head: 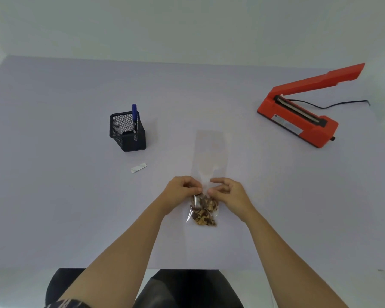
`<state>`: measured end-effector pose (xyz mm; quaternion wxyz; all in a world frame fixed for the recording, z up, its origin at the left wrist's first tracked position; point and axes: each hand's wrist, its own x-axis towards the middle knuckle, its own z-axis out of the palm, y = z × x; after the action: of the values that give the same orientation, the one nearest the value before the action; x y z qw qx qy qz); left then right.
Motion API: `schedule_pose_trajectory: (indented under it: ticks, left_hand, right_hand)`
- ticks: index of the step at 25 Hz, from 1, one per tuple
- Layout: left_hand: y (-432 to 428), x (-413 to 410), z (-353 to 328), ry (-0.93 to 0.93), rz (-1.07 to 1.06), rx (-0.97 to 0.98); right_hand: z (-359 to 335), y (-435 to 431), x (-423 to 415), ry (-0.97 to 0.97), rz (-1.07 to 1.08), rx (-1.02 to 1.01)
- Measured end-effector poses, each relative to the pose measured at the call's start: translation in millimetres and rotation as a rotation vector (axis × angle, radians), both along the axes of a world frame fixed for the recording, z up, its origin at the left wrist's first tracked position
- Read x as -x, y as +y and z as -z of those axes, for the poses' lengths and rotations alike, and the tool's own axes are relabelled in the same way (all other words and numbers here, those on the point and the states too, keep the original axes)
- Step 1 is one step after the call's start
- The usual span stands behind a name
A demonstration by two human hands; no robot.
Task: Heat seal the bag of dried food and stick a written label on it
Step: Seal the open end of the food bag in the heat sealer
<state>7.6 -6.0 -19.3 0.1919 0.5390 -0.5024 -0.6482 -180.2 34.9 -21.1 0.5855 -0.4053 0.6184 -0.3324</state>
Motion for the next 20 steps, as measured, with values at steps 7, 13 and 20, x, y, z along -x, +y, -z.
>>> schedule_pose_trajectory:
  ticks: [7,13,20]
  left_hand:
    - [-0.8,-2.4,-1.7,-0.083,0.006,0.103]
    - [-2.0,-14.5,-2.4,-0.048,0.093,0.039]
    - [3.1,-2.5,-1.8,-0.274,0.017,0.241]
  right_hand:
    - [-4.7,-2.0,-6.9,0.079,-0.022,0.049]
    - [-1.4,4.1,-1.4,0.028,-0.017,0.004]
    - [-2.1,4.0,-3.9,0.309,0.052,0.066]
